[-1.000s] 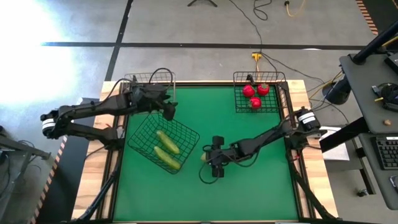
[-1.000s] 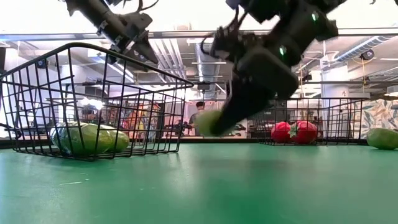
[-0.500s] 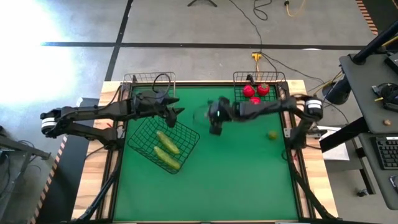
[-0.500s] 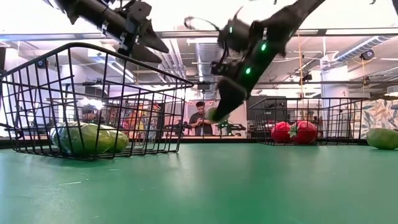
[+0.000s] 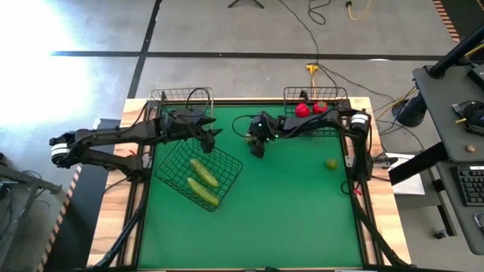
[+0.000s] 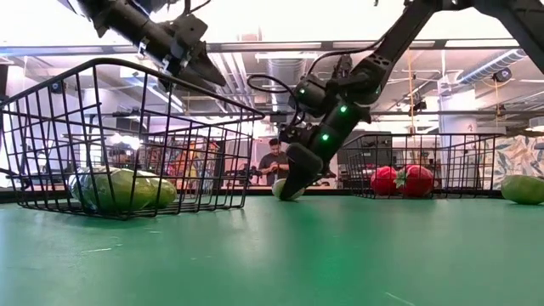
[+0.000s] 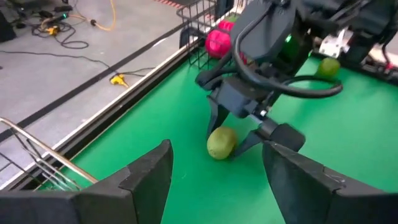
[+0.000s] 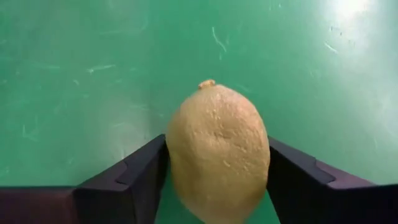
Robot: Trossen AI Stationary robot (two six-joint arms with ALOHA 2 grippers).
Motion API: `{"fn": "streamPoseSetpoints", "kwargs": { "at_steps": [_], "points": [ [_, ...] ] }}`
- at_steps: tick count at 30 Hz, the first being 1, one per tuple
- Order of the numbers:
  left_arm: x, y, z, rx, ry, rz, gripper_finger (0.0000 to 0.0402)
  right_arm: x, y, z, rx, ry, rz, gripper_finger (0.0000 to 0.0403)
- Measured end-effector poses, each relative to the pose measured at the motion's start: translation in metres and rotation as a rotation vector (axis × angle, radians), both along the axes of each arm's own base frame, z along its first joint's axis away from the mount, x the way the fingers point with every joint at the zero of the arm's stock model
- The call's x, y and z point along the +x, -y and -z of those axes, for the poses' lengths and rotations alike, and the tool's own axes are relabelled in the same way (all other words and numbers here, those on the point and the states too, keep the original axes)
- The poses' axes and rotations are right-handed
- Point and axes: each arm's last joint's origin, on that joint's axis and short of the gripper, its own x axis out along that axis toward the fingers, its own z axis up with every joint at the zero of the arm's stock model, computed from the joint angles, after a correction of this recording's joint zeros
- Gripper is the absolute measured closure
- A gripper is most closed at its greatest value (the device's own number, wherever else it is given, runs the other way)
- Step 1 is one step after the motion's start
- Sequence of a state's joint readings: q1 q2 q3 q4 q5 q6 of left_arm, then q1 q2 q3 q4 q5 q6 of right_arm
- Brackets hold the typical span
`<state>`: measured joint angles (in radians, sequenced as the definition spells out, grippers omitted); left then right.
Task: Sort produce into baskets
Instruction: Put the left lime into the gold metal wire basket
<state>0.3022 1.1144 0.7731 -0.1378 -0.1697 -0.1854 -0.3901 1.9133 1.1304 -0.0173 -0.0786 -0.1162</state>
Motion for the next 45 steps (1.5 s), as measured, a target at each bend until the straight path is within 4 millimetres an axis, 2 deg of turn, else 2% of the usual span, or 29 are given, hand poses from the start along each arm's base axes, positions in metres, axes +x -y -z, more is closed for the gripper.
{"fn": "streamPoseSetpoints", "kwargs": {
  "at_steps": [7,13,17,20,24,28,32,35,39,45],
  "points": [
    [0.008,-0.006,0.01,-0.012,-0.07,-0.004,0.0171,-0.006,-0.001,-0.01,0.005,-0.064,-0.02,0.0136],
    [0.037,-0.018,-0.004,0.034,-0.212,0.045,0.0171,-0.009,-0.002,-0.025,0.003,-0.136,-0.06,0.0083],
    [0.059,-0.024,-0.004,0.018,-0.285,0.161,0.0171,-0.016,-0.011,-0.055,-0.013,-0.166,-0.075,0.0045],
    [0.072,-0.027,-0.004,0.01,-0.285,0.233,0.0171,-0.028,-0.023,-0.081,-0.106,-0.206,-0.056,0.003],
    [0.084,-0.031,-0.003,0.078,-0.293,0.277,0.0171,-0.054,-0.038,-0.116,-0.312,-0.246,0.055,0.0026],
    [0.1,-0.037,0.005,0.119,-0.324,0.312,0.0171,-0.085,-0.053,-0.137,-0.317,-0.141,0.148,0.0026],
    [0.128,-0.051,0.016,0.107,-0.372,0.318,0.0171,-0.11,-0.073,-0.135,-0.248,-0.009,0.157,0.0026],
    [0.149,-0.065,0.022,0.069,-0.422,0.319,0.0171,-0.125,-0.085,-0.124,-0.211,0.04,0.166,0.0026],
    [0.172,-0.076,0.04,-0.064,-0.467,0.389,0.0171,-0.138,-0.099,-0.109,-0.154,0.066,0.188,0.0026],
    [0.184,-0.086,0.065,-0.122,-0.52,0.388,0.0167,-0.143,-0.115,-0.102,-0.107,0.08,0.176,0.0026]
  ]
}}
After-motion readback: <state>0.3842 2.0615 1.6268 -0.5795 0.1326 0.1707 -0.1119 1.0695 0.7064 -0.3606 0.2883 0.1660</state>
